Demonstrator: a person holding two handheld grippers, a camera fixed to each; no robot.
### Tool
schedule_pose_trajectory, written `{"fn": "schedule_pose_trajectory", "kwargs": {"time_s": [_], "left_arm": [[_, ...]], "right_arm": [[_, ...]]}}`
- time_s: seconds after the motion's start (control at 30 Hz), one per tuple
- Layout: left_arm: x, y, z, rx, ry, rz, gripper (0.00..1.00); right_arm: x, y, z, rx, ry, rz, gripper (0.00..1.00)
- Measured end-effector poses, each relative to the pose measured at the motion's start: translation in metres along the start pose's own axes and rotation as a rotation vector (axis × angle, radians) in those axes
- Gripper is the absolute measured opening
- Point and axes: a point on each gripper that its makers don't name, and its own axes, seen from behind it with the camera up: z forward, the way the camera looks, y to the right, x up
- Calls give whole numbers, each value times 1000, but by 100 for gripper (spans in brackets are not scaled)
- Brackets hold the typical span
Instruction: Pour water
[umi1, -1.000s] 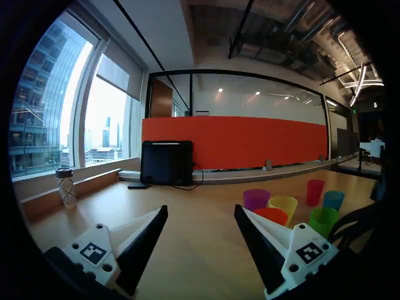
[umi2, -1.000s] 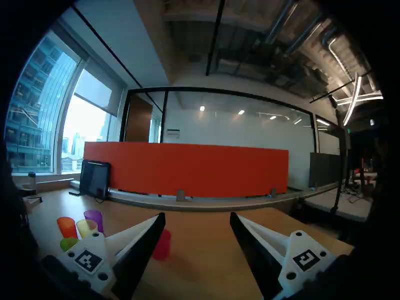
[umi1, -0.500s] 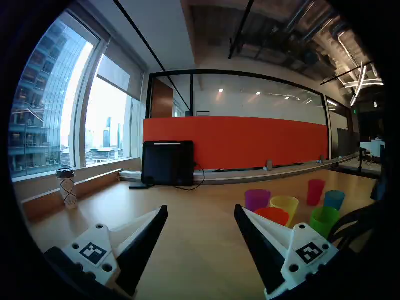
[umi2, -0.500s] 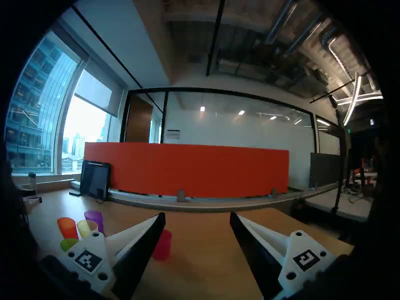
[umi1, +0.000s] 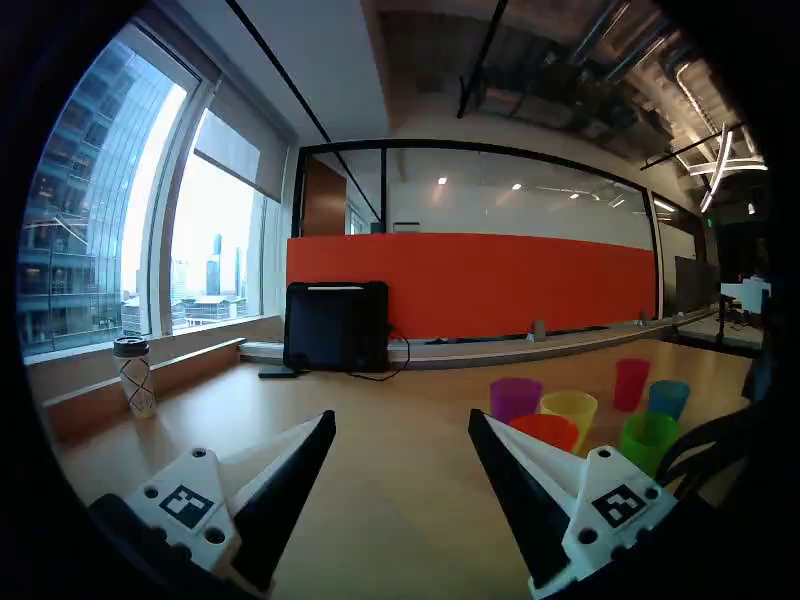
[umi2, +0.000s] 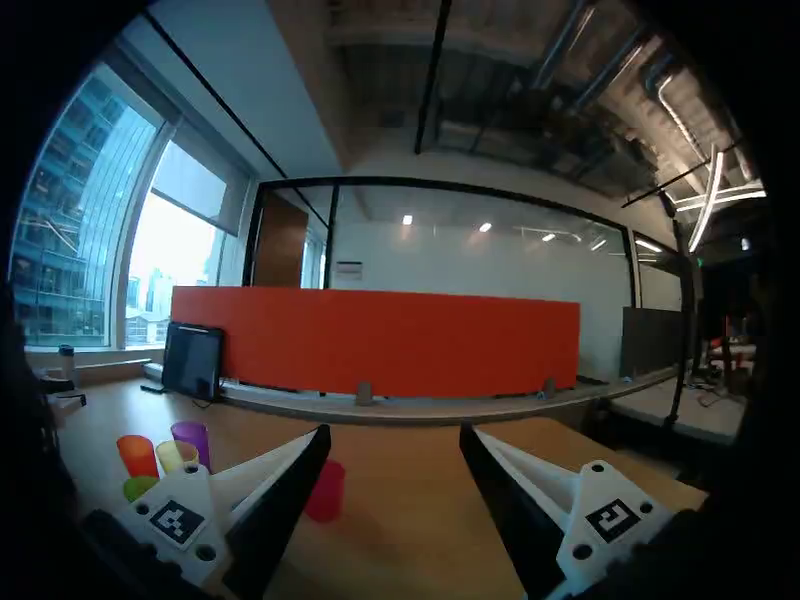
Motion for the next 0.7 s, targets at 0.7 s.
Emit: {"fn": "schedule_pose_trajectory", "kwargs": {"time_s": [0.7], "left_arm": [[-1, 0, 0, 0, -1, 0, 99]], "right_arm": [[-12, 2, 4, 32, 11, -24, 100]]}}
